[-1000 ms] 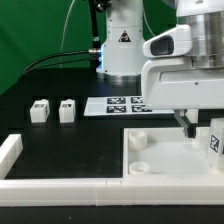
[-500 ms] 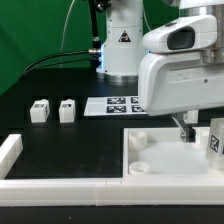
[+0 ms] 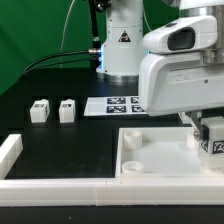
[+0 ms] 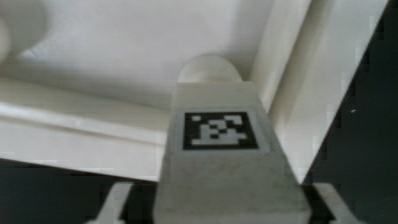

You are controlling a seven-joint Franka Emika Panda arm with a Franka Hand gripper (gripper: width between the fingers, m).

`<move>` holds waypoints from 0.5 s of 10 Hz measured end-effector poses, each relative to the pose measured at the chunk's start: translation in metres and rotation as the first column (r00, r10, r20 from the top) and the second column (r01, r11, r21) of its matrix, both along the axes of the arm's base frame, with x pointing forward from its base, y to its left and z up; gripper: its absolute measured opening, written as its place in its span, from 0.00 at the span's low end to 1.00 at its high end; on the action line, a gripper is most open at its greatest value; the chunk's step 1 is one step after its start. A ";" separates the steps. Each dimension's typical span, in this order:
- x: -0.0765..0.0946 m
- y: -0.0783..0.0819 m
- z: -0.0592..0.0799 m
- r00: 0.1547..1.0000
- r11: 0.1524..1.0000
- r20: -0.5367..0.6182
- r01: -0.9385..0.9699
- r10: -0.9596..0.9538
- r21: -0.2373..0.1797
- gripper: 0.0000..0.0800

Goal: Assemble one leg

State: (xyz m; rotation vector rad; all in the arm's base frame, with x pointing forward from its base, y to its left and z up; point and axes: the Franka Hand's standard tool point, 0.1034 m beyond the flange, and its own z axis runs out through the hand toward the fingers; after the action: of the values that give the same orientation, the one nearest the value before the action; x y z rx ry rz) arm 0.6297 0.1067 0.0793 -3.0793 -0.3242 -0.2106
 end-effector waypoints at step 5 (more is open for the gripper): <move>0.000 0.001 0.000 0.978 0.978 -0.014 0.208 -0.208 0.033 0.36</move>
Offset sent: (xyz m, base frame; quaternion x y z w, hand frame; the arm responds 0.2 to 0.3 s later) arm 0.0000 0.0000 0.0000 0.0000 0.0000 0.0899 0.9960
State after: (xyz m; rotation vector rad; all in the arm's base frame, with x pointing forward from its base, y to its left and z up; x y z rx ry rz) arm 0.6293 0.1080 0.0789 -3.0764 0.0035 -0.2037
